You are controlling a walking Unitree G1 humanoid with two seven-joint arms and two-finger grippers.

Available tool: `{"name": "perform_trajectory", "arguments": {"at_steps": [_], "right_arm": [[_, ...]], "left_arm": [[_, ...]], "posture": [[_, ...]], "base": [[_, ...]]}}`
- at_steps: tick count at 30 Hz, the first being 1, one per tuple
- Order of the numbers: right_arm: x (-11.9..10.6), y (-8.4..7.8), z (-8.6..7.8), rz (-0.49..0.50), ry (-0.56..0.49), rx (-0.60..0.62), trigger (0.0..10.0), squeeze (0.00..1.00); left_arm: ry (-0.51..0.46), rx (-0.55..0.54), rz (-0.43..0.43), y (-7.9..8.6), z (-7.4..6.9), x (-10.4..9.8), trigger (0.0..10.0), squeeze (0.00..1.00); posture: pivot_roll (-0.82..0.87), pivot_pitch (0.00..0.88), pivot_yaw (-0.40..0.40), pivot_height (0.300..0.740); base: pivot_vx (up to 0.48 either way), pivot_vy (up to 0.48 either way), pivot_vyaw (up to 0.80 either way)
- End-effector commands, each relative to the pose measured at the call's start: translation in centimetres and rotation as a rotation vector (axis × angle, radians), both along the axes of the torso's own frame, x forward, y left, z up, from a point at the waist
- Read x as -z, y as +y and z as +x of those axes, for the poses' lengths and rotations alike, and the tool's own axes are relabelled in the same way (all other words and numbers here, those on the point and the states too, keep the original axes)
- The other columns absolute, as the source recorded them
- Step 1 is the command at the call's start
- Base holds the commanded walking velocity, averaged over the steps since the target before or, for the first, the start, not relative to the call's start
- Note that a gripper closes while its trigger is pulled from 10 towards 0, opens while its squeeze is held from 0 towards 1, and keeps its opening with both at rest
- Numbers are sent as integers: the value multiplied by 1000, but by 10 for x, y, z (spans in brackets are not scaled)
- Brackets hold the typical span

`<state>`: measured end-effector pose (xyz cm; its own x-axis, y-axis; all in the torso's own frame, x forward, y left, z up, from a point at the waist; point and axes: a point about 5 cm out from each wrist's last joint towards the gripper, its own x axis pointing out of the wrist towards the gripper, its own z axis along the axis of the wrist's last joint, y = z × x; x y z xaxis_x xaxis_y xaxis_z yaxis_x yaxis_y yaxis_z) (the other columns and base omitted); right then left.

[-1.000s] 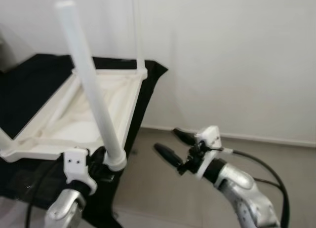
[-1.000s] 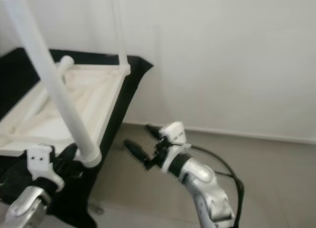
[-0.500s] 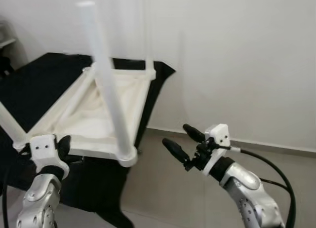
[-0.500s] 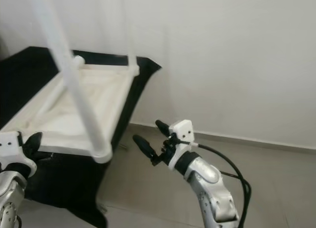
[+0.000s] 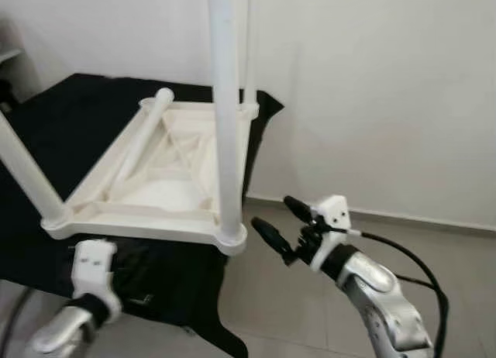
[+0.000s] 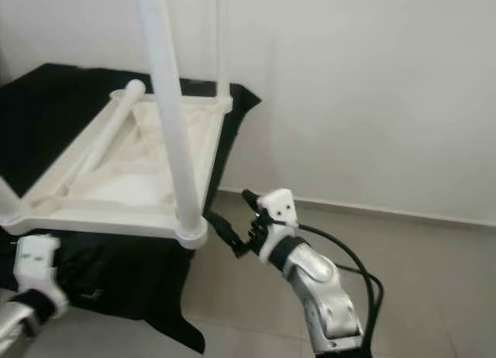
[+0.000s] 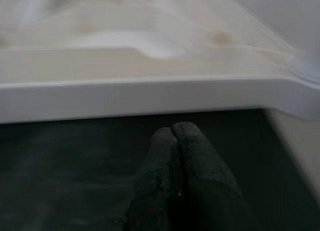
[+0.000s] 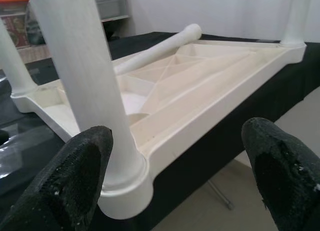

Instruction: Building children table

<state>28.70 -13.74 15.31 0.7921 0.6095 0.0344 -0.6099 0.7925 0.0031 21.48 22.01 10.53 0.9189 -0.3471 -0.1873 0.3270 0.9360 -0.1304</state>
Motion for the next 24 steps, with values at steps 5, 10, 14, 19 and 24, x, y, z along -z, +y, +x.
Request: {"name": "perform_trajectory", "arguments": {"at_steps": [5, 10, 14, 19, 24], "right_arm": [[12, -10, 6, -36, 42, 71, 10000, 0], [16, -16, 10, -56, 65, 125, 10000, 0], [19, -21, 13, -66, 78, 155, 10000, 0], [21, -24, 13, -72, 88, 167, 10000, 0], [22, -25, 14, -74, 91, 169, 10000, 0]], "left_arm": [[161, 488, -43, -12, -49, -5, 10000, 0], [147, 639, -98, -28, -53, -11, 10000, 0], [84, 663, -133, -45, -40, -16, 10000, 0], [58, 837, -196, -78, -37, -21, 10000, 0], [79, 902, -220, -77, -40, -24, 10000, 0]], "posture": [[-49, 99, 22, 740], [-54, 99, 20, 740], [-60, 96, 20, 740], [-80, 92, 26, 740], [-82, 92, 28, 740]], "base": [[0, 0, 0], [0, 0, 0], [0, 0, 0], [0, -357, 0], [0, -446, 0]]}}
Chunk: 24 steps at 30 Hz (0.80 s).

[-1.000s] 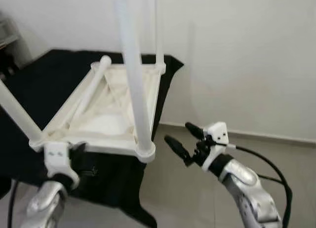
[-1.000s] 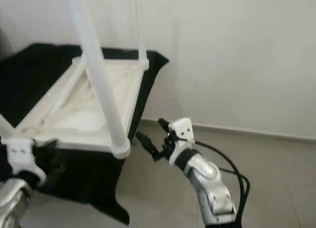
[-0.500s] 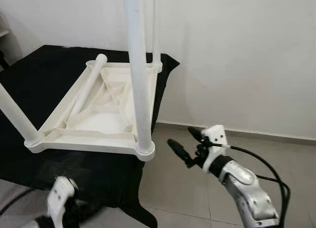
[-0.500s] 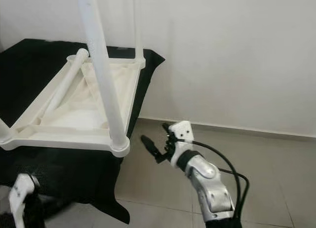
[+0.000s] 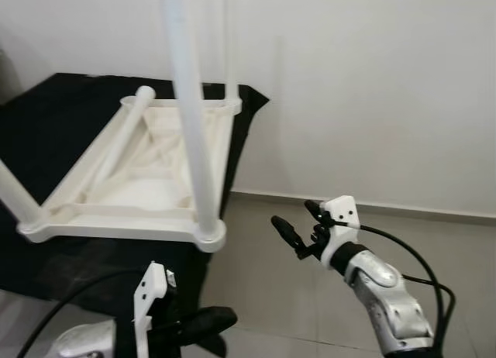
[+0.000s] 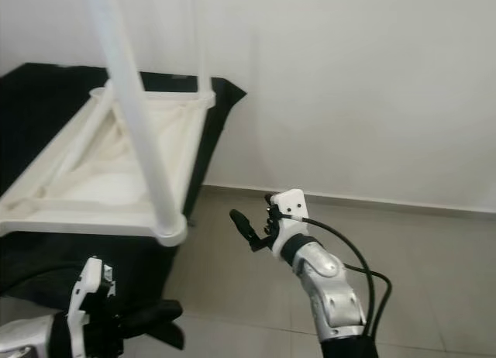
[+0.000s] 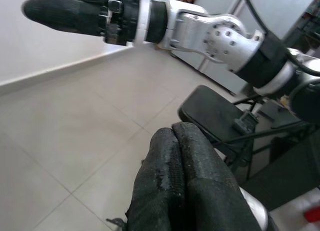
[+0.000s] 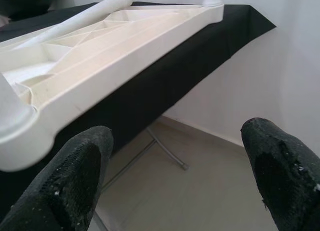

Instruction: Building children table

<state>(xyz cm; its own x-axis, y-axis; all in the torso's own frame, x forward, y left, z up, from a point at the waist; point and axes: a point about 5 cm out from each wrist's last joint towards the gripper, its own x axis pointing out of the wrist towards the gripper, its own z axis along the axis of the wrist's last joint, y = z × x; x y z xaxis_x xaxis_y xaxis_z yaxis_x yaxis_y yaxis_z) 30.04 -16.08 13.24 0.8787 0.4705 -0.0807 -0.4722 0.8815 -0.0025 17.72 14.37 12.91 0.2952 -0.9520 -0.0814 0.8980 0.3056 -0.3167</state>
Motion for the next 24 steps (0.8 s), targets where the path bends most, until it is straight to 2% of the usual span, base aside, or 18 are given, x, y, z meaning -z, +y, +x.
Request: {"name": "perform_trajectory", "arguments": {"at_steps": [1, 6, 11, 12, 13, 14, 16, 17, 18, 21, 24], "right_arm": [[2, -2, 1, -8, -1, 6, 10000, 0], [6, 0, 3, -18, 8, 15, 10000, 0], [7, 0, 3, -23, 10, 20, 10000, 0], [8, 1, 3, -34, 10, 25, 10000, 0], [9, 2, 3, -48, 9, 33, 10000, 0], [9, 2, 3, -48, 9, 33, 10000, 0], [11, 6, 4, -70, 3, 37, 10000, 0], [11, 6, 4, -70, 3, 37, 10000, 0], [11, 8, 3, -77, -1, 35, 10000, 0], [8, 14, 5, -142, -48, 58, 10000, 0], [4, 14, 7, -159, -80, 93, 10000, 0]], "left_arm": [[12, 39, -2, 1, -3, -1, 10000, 0], [-24, -19, 3, 2, 11, -3, 10000, 0], [-49, -66, 7, 1, 17, -3, 10000, 0], [-75, -145, 9, 0, 27, -4, 10000, 0], [-98, -300, 14, 0, 44, -4, 10000, 0], [-98, -300, 14, 0, 44, -4, 10000, 0], [-115, -523, 6, 1, 68, -5, 10000, 0], [-115, -523, 6, 1, 68, -5, 10000, 0], [-117, -585, -2, 2, 74, -6, 10000, 0], [-158, -760, 45, 0, 91, -8, 10000, 0], [-185, -796, 62, -1, 94, -10, 10000, 0]], "posture": [[-81, 92, 31, 740], [-79, 92, 31, 740], [-77, 91, 30, 740], [-77, 90, 32, 740], [-77, 90, 32, 740], [-77, 90, 32, 740], [-78, 90, 32, 740], [-78, 90, 32, 740], [-80, 88, 34, 740], [-89, 87, 34, 740], [-92, 88, 33, 740]], "base": [[0, -446, 0], [0, -446, 0], [0, -446, 0], [0, -394, 0], [0, 0, 0], [0, 0, 0], [0, 0, 0], [0, 0, 0], [0, 0, 0], [0, 0, 0], [0, 0, 0]]}}
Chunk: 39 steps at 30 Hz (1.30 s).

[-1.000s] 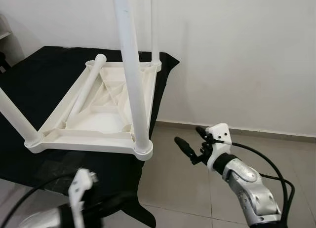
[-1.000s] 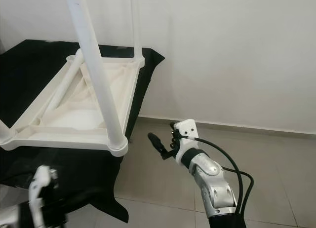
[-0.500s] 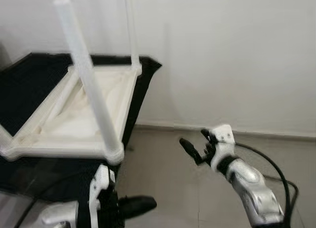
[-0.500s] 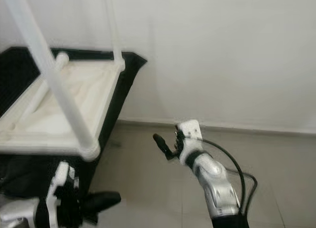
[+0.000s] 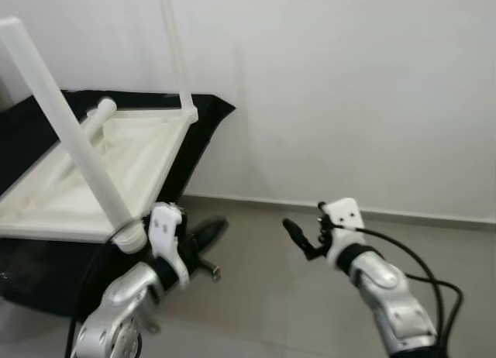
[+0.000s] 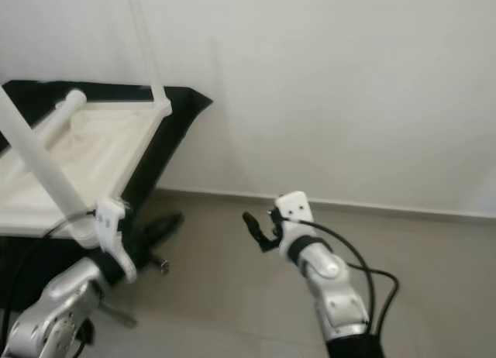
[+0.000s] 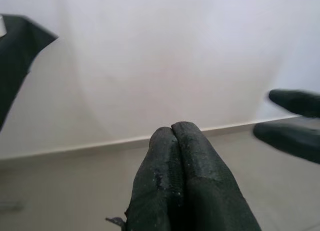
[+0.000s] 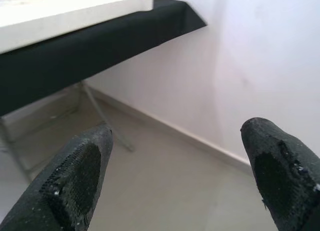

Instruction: Building children table

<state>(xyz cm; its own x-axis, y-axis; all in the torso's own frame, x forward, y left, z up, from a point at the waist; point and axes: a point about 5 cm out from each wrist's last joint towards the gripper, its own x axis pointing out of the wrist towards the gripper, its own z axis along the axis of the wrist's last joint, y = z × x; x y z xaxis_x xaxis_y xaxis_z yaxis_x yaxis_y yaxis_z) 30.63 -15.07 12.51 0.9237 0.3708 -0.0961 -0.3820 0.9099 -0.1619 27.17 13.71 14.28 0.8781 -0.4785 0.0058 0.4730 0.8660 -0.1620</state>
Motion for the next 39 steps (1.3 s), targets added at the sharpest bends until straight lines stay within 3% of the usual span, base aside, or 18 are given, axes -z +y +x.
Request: {"name": "perform_trajectory", "arguments": {"at_steps": [1, 7, 11, 15, 27, 39], "right_arm": [[-7, 2, 4, -21, -51, 36, 10000, 0], [-8, -5, 11, -65, -43, 170, 10000, 0], [-2, -13, 12, -43, 4, 238, 10000, 0], [3, -11, 11, -28, 25, 234, 10000, 0], [4, -11, 12, 20, 44, 252, 10000, 0], [4, -8, 15, 54, 57, 229, 10000, 0]], "left_arm": [[-13, -57, 42, 5, 3, 2, 10000, 0], [-39, -161, 82, 4, 12, 3, 10000, 0], [-66, -148, 150, -2, 13, 3, 10000, 0], [-69, -173, 163, -3, 14, 5, 10000, 0], [-89, -195, 191, -5, 19, 6, 10000, 0], [-98, -197, 199, -4, 21, 5, 10000, 0]], "posture": [[-96, 87, 30, 740], [-112, 84, 19, 740], [-114, 84, 18, 740], [-113, 85, 18, 740], [-113, 93, 17, 740], [-96, 96, 25, 740]], "base": [[0, 0, 0], [0, 0, 0], [0, 0, 0], [0, 0, 0], [344, 0, -800], [353, 0, 0]]}}
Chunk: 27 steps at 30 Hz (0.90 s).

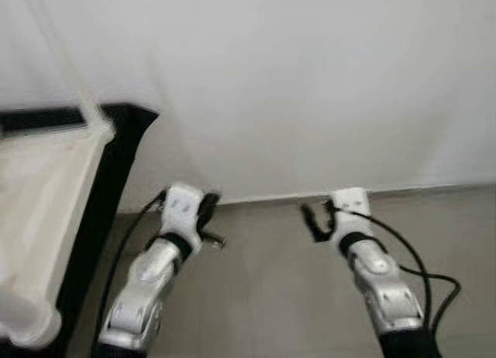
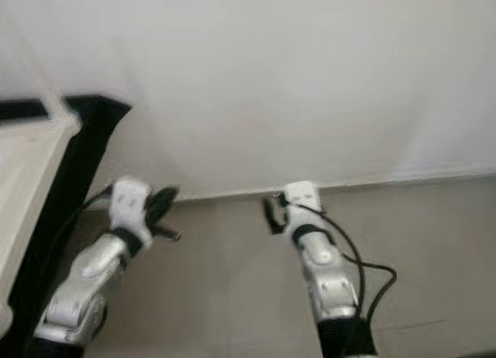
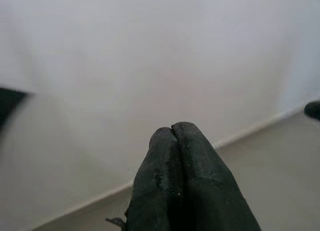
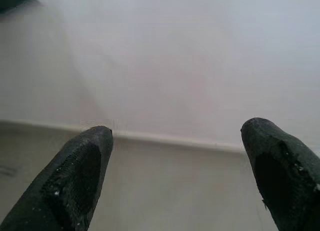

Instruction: Building children table

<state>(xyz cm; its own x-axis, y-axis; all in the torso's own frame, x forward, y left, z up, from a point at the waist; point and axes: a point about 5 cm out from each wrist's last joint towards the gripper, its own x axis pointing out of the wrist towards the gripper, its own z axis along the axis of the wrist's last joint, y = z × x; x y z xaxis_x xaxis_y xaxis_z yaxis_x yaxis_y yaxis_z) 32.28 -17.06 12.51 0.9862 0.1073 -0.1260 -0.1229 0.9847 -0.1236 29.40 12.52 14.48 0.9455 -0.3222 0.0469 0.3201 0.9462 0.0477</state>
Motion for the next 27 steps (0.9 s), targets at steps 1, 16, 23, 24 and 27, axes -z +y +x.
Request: {"name": "perform_trajectory", "arguments": {"at_steps": [1, 16, 23, 24, 27], "right_arm": [[4, 13, -1, 29, 15, -54, 10000, 0], [-1, 27, -1, -25, -17, -217, 10000, 0], [-2, 33, -1, -58, -27, -294, 10000, 0], [-2, 33, -1, -58, -27, -294, 10000, 0], [-3, 34, -2, -64, -28, -307, 10000, 0]], "left_arm": [[24, -25, 19, 8, -2, 7, 10000, 0], [22, -24, 15, 7, -2, 7, 10000, 0], [17, -26, 12, 6, -2, 7, 10000, 0], [17, -26, 12, 6, -2, 7, 10000, 0], [16, -27, 11, 6, -2, 7, 10000, 0]], "posture": [[-94, 96, 24, 740], [-87, 100, 23, 740], [-96, 100, 18, 740], [-96, 100, 18, 740], [-96, 100, 18, 740]], "base": [[345, 0, 0], [338, 0, 0], [329, 0, 0], [326, 0, 0], [330, 0, 0]]}}
